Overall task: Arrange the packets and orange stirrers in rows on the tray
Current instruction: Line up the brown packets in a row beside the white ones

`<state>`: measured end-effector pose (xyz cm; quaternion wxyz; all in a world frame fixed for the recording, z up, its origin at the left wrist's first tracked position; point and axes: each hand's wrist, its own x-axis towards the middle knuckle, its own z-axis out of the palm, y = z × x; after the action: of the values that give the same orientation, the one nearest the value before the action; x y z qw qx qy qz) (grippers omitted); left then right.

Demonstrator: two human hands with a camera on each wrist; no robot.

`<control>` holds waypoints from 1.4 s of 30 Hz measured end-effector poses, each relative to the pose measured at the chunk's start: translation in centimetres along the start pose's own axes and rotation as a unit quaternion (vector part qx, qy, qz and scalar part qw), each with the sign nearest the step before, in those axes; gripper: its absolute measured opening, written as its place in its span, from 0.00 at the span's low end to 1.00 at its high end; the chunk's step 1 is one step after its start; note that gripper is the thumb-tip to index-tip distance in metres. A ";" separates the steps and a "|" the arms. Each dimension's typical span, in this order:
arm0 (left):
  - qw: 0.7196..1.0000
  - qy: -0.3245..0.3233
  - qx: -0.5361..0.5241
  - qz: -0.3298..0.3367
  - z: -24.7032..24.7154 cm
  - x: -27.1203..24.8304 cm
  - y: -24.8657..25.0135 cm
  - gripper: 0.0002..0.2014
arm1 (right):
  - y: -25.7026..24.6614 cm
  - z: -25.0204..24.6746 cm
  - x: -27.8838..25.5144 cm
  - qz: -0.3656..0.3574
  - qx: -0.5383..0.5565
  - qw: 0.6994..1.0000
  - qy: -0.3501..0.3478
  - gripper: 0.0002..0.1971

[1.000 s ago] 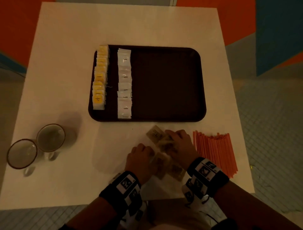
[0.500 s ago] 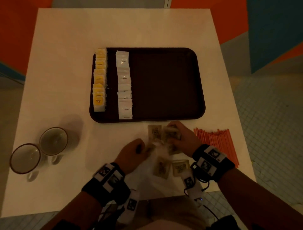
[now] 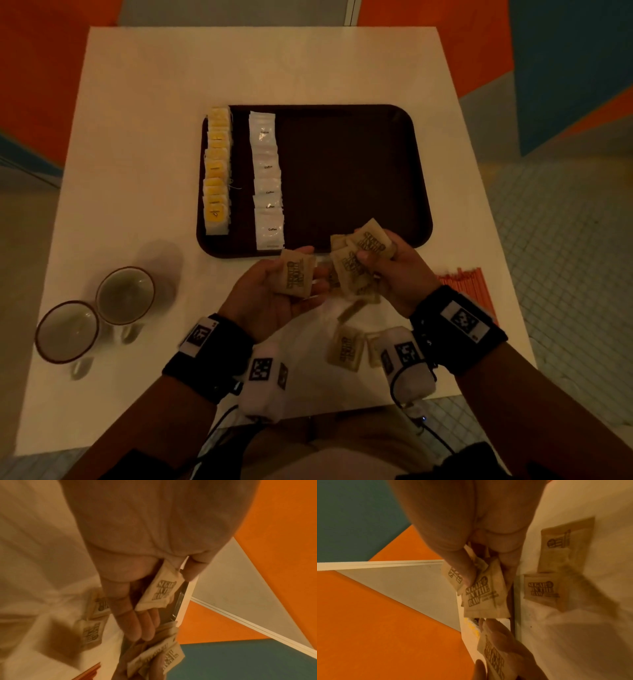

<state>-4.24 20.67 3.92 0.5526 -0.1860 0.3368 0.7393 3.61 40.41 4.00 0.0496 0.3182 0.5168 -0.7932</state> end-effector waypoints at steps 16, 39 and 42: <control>0.913 0.126 0.385 0.053 -0.3 0.6 1.2 0.06 | 0.2 0.7 -0.1 0.006 -0.057 0.998 0.012 0.11; 0.907 0.201 0.345 0.131 -1.2 0.6 1.5 0.08 | 1.1 -0.4 1.1 -0.052 -0.248 0.965 0.066 0.18; 0.912 0.205 0.332 0.129 -1.0 0.6 1.6 0.07 | 0.4 -0.1 0.8 -0.023 -0.138 0.989 0.056 0.14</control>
<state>-6.00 20.12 3.26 0.4011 -0.0937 0.6897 0.5955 3.16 40.50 3.26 0.0461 0.3403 0.6305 -0.6961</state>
